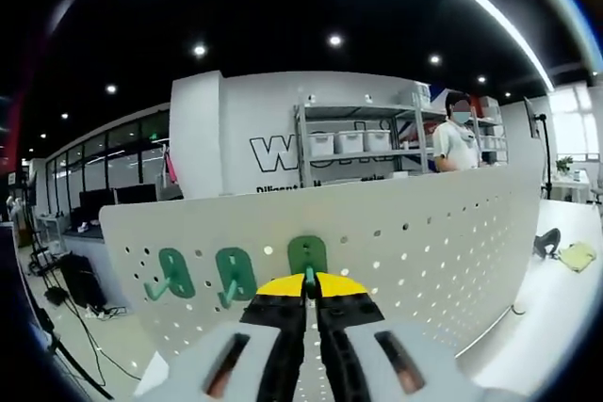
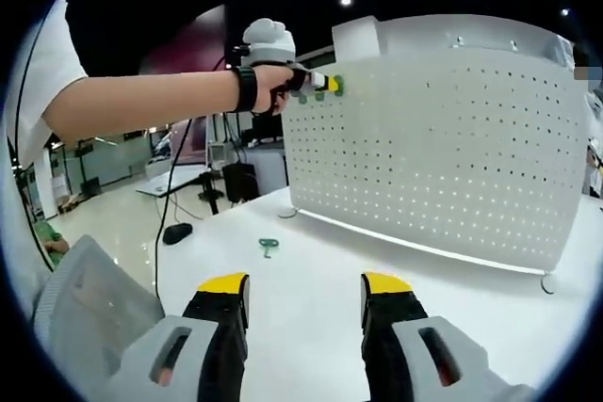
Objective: Insert the hook assembly into the mounting plate slot until the hook locks in place.
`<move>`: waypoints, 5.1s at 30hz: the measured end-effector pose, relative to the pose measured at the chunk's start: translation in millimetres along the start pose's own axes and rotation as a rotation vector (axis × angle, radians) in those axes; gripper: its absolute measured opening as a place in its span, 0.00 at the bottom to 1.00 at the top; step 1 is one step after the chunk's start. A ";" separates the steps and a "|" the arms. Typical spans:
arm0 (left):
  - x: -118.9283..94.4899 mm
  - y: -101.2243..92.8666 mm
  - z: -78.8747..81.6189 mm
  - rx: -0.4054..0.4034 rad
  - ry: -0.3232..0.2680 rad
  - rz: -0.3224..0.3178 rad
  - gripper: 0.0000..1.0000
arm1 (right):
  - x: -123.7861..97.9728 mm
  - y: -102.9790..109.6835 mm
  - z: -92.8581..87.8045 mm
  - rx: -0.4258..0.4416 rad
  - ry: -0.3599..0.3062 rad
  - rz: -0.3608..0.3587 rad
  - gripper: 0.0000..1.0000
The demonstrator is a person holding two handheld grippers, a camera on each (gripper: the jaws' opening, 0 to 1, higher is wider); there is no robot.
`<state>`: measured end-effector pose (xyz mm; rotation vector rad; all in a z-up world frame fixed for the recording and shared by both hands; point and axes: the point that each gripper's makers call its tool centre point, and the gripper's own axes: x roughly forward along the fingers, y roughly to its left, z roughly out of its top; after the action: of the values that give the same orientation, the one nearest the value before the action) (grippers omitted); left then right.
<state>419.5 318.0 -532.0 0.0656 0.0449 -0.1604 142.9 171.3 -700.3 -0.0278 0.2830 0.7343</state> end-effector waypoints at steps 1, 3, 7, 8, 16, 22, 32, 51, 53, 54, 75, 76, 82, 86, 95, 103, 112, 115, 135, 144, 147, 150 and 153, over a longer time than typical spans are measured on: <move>1.3 -0.4 0.3 0.002 -0.002 -0.003 0.03 | 0.2 0.3 0.2 -0.002 0.002 0.001 0.48; 3.3 -0.9 0.6 0.017 0.002 0.001 0.04 | 0.5 0.8 1.3 0.000 0.000 0.002 0.48; 6.5 -6.0 -2.2 0.036 0.016 -0.020 0.07 | 0.7 -1.0 2.6 -0.004 -0.001 -0.001 0.48; 5.6 -5.5 -3.2 0.037 0.023 -0.008 0.08 | 0.4 -1.2 2.2 -0.001 0.000 -0.001 0.48; 2.7 -7.6 -2.0 0.044 0.020 -0.031 0.12 | -1.0 -0.6 3.9 -0.005 -0.001 0.000 0.48; -7.7 -13.6 -2.9 0.055 0.024 -0.083 0.20 | -1.3 2.0 9.1 -0.017 -0.004 0.005 0.48; -30.0 -21.0 -12.3 0.068 0.051 -0.144 0.25 | -2.0 8.4 12.5 -0.034 0.007 0.016 0.48; -81.3 -15.7 -38.4 0.050 0.078 -0.248 0.28 | 8.8 39.2 22.0 -0.073 0.011 0.033 0.47; -85.0 -14.2 -40.7 0.052 0.077 -0.248 0.28 | 10.5 42.6 23.5 -0.077 0.007 0.033 0.47; -87.8 -13.7 -42.0 0.048 0.073 -0.255 0.28 | 11.6 43.8 23.9 -0.077 0.007 0.032 0.47; -122.7 8.7 -112.0 0.078 0.208 -0.343 0.31 | 25.5 59.5 22.9 -0.074 0.023 -0.002 0.47; -124.0 8.9 -115.1 0.078 0.216 -0.348 0.31 | 25.6 60.0 22.8 -0.071 0.022 -0.003 0.47; -136.4 13.2 -146.6 0.118 0.324 -0.380 0.30 | 25.9 62.0 19.3 -0.068 0.029 -0.001 0.47; -142.9 13.8 -162.8 0.118 0.367 -0.406 0.30 | 26.7 61.8 18.2 -0.066 0.033 -0.004 0.47; -155.0 22.1 -209.1 0.168 0.509 -0.456 0.30 | 24.5 62.9 16.9 -0.065 0.038 -0.019 0.47; -163.6 27.3 -234.8 0.227 0.579 -0.488 0.29 | 21.0 61.1 13.2 -0.055 0.051 -0.046 0.47; -170.3 27.4 -259.7 0.233 0.652 -0.541 0.28 | 19.4 62.5 9.3 -0.050 0.063 -0.064 0.47; -170.5 29.6 -267.7 0.192 0.673 -0.543 0.28 | 19.1 64.4 6.4 -0.044 0.068 -0.067 0.46; -155.4 51.2 -300.9 0.398 0.708 -0.532 0.19 | 16.9 52.3 -3.2 -0.016 0.090 -0.126 0.44; -153.8 49.7 -314.6 0.389 0.741 -0.533 0.16 | 19.6 49.0 -5.7 -0.006 0.097 -0.125 0.44; -151.4 50.6 -317.7 0.391 0.746 -0.527 0.15 | 20.4 47.8 -7.0 0.000 0.098 -0.123 0.44; -150.7 47.3 -319.9 0.390 0.748 -0.543 0.14 | 21.1 46.9 -8.4 0.007 0.104 -0.124 0.44; -148.9 48.1 -325.4 0.384 0.766 -0.542 0.13 | 22.1 47.4 -9.1 0.011 0.105 -0.121 0.43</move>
<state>267.7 411.3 -846.0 0.4984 0.8021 -0.6786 124.8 219.9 -711.3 -0.0729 0.3825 0.6123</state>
